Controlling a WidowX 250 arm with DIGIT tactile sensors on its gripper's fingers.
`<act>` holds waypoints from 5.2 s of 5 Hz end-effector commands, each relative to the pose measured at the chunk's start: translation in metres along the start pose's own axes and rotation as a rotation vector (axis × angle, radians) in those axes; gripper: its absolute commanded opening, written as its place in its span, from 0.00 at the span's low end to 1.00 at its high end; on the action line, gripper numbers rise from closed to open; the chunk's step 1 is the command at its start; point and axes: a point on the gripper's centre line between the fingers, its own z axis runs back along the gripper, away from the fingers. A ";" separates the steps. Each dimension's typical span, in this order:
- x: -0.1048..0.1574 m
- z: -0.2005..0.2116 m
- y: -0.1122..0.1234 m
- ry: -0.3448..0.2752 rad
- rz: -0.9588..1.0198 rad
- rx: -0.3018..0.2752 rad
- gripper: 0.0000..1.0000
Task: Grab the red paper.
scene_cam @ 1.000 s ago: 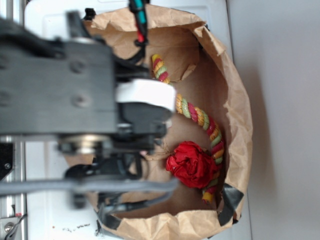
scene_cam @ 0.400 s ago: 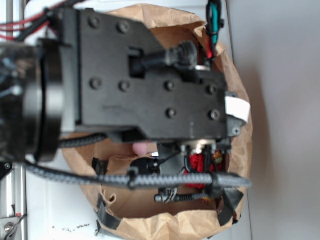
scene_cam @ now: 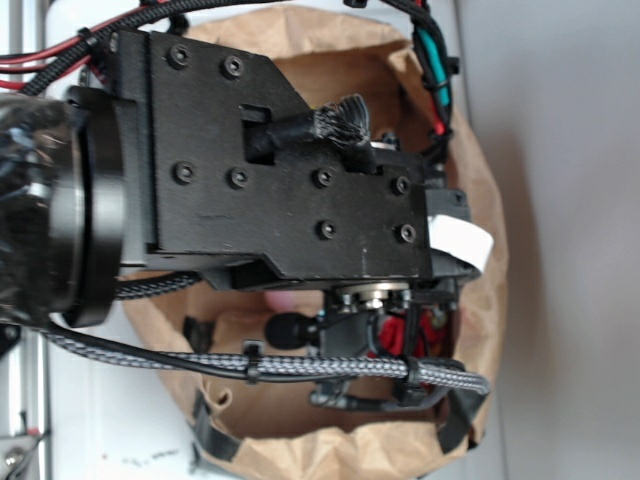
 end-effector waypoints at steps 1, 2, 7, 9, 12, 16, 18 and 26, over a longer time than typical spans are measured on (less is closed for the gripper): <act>0.008 0.001 -0.026 -0.077 -0.120 0.016 1.00; 0.008 -0.005 -0.032 -0.081 -0.144 -0.010 1.00; 0.013 -0.047 -0.016 -0.097 -0.115 0.014 1.00; 0.021 -0.053 -0.009 -0.111 -0.116 0.042 1.00; 0.039 -0.071 0.035 -0.077 -0.220 -0.031 0.00; 0.013 -0.017 -0.004 -0.075 -0.054 0.028 0.00; -0.010 0.041 0.016 -0.108 0.047 -0.018 0.00; 0.014 -0.001 -0.009 -0.126 -0.263 -0.010 1.00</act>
